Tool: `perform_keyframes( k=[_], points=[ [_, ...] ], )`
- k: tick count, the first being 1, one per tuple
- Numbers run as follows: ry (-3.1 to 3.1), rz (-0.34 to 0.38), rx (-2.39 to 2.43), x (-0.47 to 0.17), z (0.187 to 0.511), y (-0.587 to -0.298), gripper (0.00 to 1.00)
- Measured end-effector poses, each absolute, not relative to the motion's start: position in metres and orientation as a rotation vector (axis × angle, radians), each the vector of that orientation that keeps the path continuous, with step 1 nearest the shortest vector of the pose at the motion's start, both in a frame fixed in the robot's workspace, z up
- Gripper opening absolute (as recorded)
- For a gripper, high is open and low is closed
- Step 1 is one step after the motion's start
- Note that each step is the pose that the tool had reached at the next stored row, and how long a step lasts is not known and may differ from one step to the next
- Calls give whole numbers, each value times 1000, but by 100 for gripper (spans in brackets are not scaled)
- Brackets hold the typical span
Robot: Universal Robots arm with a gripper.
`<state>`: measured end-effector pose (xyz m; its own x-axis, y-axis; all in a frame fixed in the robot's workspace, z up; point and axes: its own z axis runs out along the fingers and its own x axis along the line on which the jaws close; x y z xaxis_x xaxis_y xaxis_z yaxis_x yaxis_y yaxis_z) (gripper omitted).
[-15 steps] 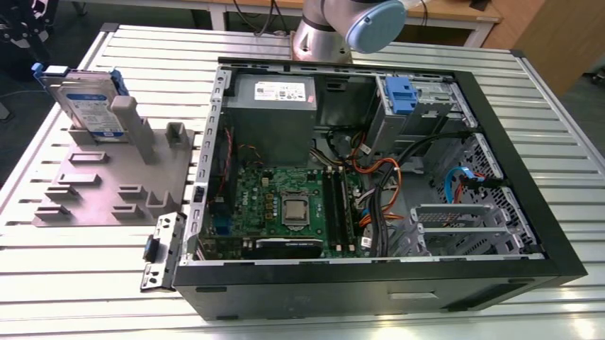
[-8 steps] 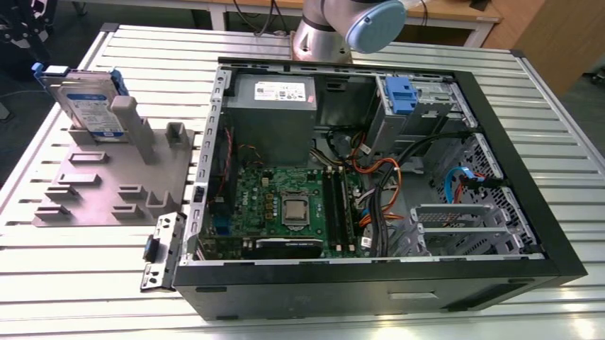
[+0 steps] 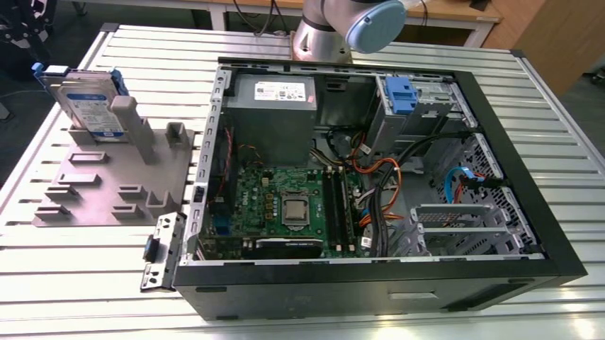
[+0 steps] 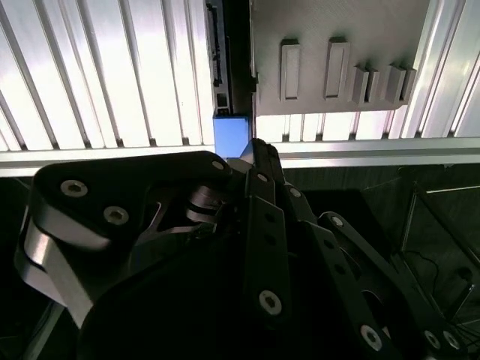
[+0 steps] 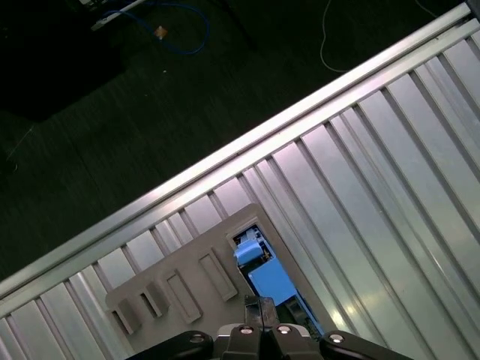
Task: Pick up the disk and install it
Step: 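Pick up the disk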
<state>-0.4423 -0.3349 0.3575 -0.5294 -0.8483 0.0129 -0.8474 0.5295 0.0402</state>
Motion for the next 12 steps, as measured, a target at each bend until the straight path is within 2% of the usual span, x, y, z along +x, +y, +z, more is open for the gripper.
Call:
perform_keyframes(
  k=[12],
  points=[
    [-2707, -44, 1531, -442, 357, -335, 11]
  ],
)
